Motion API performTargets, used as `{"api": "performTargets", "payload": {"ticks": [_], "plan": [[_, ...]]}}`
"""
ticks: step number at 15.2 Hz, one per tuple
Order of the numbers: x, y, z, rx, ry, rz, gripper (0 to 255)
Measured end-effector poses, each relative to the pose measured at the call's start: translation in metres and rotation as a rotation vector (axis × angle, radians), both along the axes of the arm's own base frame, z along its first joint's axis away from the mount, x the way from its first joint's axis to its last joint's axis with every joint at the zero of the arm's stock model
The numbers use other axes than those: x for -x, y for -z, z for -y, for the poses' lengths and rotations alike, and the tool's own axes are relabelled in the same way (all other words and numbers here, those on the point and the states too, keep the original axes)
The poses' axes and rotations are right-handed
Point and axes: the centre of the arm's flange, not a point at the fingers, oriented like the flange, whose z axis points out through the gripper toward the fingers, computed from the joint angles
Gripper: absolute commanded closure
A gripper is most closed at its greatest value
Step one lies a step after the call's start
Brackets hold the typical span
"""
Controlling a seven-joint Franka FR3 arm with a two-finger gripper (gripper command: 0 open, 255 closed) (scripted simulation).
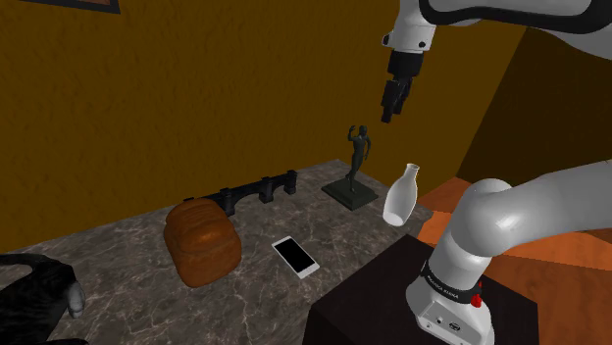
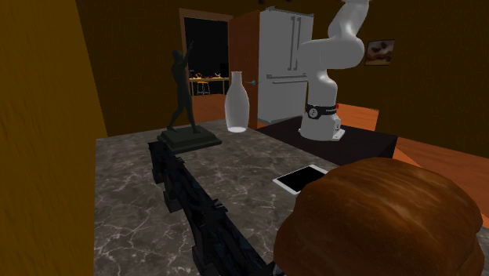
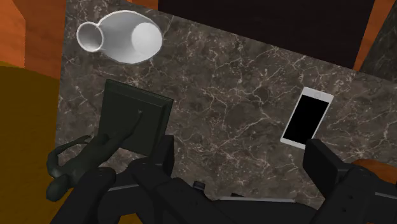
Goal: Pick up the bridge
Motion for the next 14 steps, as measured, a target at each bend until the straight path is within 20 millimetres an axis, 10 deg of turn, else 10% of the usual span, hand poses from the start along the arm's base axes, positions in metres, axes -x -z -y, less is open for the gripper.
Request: {"api": "performTargets", "payload": {"ticks": [14], "plan": [[-0.122, 0.092, 0.017, -0.023, -0.340, 0.003, 0]]}}
